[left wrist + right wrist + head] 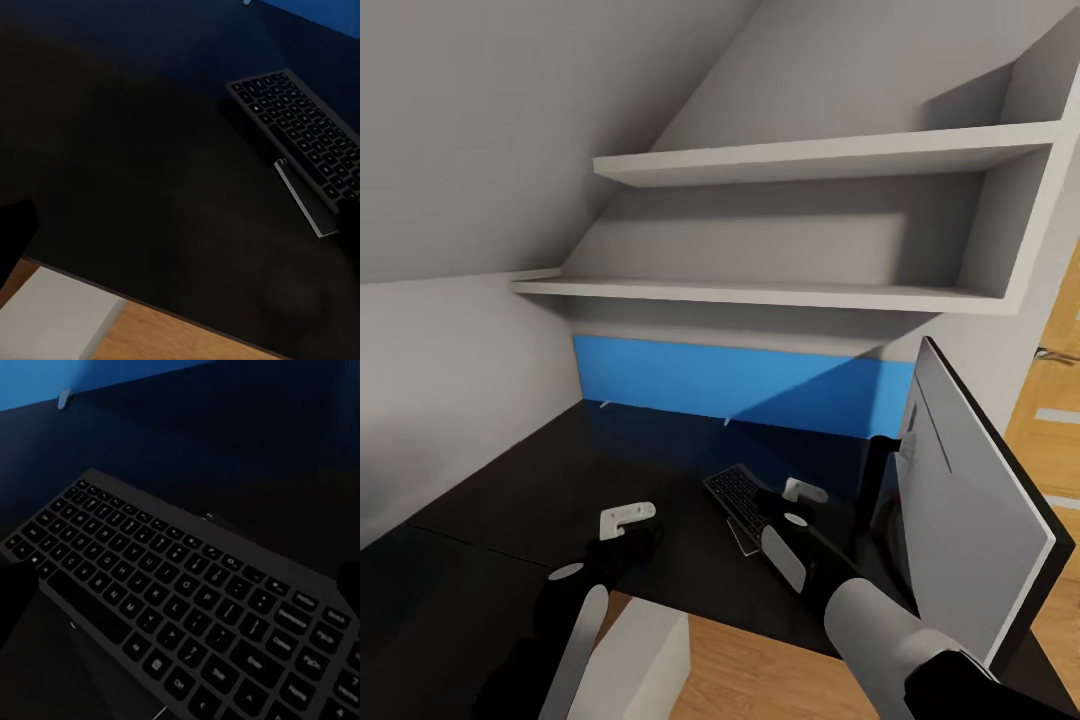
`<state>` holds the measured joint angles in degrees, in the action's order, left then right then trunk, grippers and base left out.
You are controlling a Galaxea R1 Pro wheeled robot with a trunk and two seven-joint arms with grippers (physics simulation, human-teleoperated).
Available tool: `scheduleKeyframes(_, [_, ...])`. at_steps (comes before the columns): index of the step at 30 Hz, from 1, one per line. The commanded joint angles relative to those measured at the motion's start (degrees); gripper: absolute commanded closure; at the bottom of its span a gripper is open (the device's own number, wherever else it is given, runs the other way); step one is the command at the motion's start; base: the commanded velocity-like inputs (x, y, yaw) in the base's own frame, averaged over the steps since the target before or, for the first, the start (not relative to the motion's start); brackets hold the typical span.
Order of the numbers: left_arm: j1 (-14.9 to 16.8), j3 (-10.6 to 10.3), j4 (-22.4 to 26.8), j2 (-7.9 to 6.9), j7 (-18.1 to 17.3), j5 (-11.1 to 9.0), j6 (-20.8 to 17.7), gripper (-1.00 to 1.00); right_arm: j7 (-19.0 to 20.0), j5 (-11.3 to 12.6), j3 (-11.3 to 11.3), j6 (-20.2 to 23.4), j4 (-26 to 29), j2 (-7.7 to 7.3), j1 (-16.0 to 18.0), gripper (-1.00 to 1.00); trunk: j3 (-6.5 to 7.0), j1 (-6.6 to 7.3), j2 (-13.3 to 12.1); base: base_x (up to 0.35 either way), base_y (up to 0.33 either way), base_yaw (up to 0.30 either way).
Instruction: In the bedroom, organize the workspace by keeping the computer under the desk, ensuring the monitor is on the desk, placing the keyboard on the desk next to the monitor, placing the mouse on the desk next to the keyboard, moving the folder from the swivel chair onto the desk next to the mouse, stacking the notebook on top of the folder with the pen on top of the notebook, and positioning the swivel chair next to the desk.
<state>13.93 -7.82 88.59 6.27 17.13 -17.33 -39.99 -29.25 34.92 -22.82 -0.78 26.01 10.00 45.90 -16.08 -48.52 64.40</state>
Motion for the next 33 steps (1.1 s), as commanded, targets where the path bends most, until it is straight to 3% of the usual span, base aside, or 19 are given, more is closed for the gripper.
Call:
scheduleKeyframes(1, [0.0,0.0,0.1,-0.01,0.5,-0.6,-0.2,-1.0,-0.4,0.3,-0.3,-0.1,0.0,0.0,0.1,-1.0,-0.08,-0.01,0.1,0.0,0.0,-0.004])
scheduleKeyframes(16, [0.0,-0.1,0.0,-0.03,0.5,-0.6,-0.1,-1.0,-0.4,0.3,-0.3,-0.1,0.0,0.0,0.1,-1.0,-0.08,-0.01,0.1,0.0,0.0,-0.017])
scheduleKeyframes(26, [0.0,-0.1,0.0,-0.03,0.5,-0.6,-0.1,-1.0,-0.3,0.3,-0.3,-0.1,0.0,0.0,0.1,-1.0,-0.08,-0.01,0.1,0.0,0.009,-0.207])
scheduleKeyframes(33, [0.0,-0.1,0.0,-0.03,0.5,-0.6,-0.1,-1.0,-0.2,0.3,-0.3,-0.1,-0.1,0.0,0.1,-1.0,-0.08,-0.01,0.1,0.003,0.193,-0.256])
